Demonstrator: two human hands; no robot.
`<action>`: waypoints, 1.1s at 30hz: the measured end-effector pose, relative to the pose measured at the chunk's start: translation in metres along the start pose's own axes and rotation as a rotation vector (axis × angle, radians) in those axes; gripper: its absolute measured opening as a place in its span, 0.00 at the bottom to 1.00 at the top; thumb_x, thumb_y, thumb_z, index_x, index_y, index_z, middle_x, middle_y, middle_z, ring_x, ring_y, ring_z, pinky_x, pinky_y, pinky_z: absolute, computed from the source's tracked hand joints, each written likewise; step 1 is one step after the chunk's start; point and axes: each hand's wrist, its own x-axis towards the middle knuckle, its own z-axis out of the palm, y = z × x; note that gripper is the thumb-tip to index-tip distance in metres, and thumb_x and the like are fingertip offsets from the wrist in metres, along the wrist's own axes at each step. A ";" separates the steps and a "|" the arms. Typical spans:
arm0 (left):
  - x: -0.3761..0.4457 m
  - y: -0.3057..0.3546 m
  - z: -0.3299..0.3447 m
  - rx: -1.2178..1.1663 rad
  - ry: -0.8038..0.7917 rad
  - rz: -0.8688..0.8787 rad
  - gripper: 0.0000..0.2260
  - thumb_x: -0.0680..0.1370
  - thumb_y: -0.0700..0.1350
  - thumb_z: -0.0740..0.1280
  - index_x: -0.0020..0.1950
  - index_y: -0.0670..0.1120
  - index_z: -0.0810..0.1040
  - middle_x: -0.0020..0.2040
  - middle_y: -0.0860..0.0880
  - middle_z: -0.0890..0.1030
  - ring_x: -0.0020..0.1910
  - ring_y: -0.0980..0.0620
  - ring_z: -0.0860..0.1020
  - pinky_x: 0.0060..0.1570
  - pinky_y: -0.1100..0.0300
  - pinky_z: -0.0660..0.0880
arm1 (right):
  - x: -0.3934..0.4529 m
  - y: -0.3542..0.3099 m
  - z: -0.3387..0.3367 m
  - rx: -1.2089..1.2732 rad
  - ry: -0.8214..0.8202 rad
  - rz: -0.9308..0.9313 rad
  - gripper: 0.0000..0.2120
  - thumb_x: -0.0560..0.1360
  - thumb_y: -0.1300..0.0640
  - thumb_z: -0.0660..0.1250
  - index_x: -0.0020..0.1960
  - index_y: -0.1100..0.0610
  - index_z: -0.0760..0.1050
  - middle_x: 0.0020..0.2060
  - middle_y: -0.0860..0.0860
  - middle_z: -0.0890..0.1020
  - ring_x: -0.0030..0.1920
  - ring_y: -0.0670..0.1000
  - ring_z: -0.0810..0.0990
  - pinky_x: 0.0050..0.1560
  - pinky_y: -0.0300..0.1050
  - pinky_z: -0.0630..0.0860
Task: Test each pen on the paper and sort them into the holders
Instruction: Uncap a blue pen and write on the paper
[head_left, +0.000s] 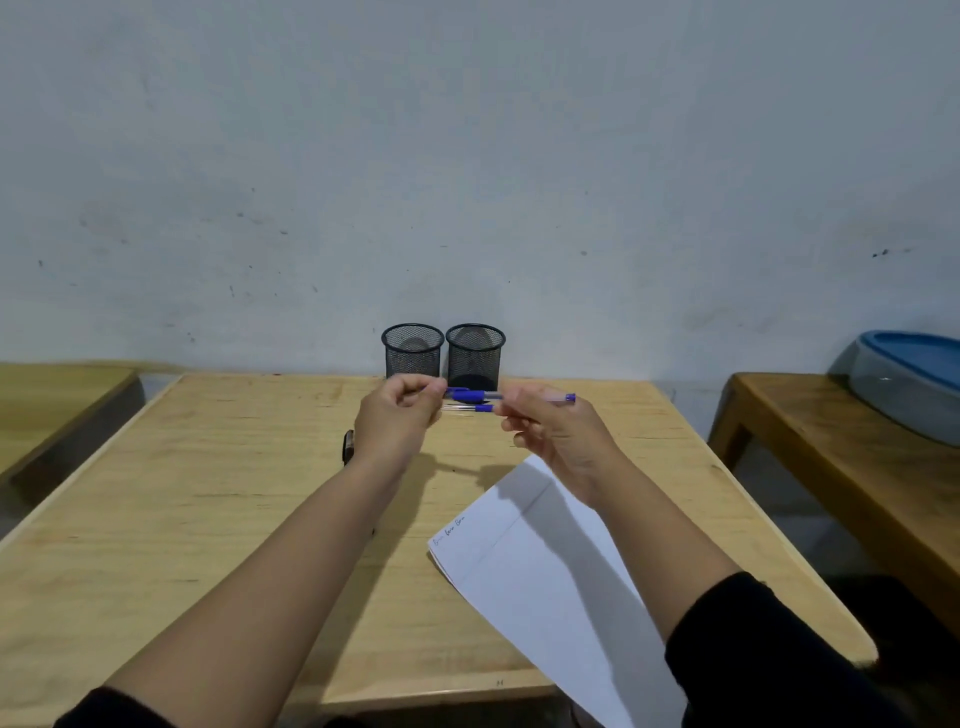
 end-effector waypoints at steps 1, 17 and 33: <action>-0.004 -0.001 0.003 -0.014 -0.032 -0.010 0.05 0.75 0.41 0.68 0.39 0.48 0.78 0.34 0.49 0.79 0.35 0.54 0.77 0.50 0.56 0.75 | -0.001 0.004 0.005 0.002 0.012 -0.009 0.03 0.75 0.61 0.67 0.47 0.60 0.78 0.35 0.52 0.81 0.31 0.45 0.77 0.30 0.34 0.71; 0.010 0.006 0.014 0.058 -0.256 -0.071 0.08 0.75 0.37 0.66 0.37 0.45 0.79 0.32 0.48 0.77 0.31 0.57 0.74 0.35 0.70 0.76 | 0.000 0.017 0.009 -0.039 0.107 -0.193 0.09 0.76 0.65 0.64 0.37 0.59 0.73 0.30 0.55 0.77 0.27 0.46 0.72 0.25 0.35 0.68; 0.004 -0.072 0.009 0.687 -0.120 0.030 0.02 0.74 0.39 0.68 0.44 0.45 0.79 0.42 0.49 0.79 0.36 0.60 0.73 0.33 0.73 0.64 | 0.002 0.044 -0.035 0.003 0.228 -0.001 0.06 0.76 0.64 0.63 0.42 0.60 0.76 0.31 0.56 0.77 0.27 0.46 0.73 0.22 0.35 0.67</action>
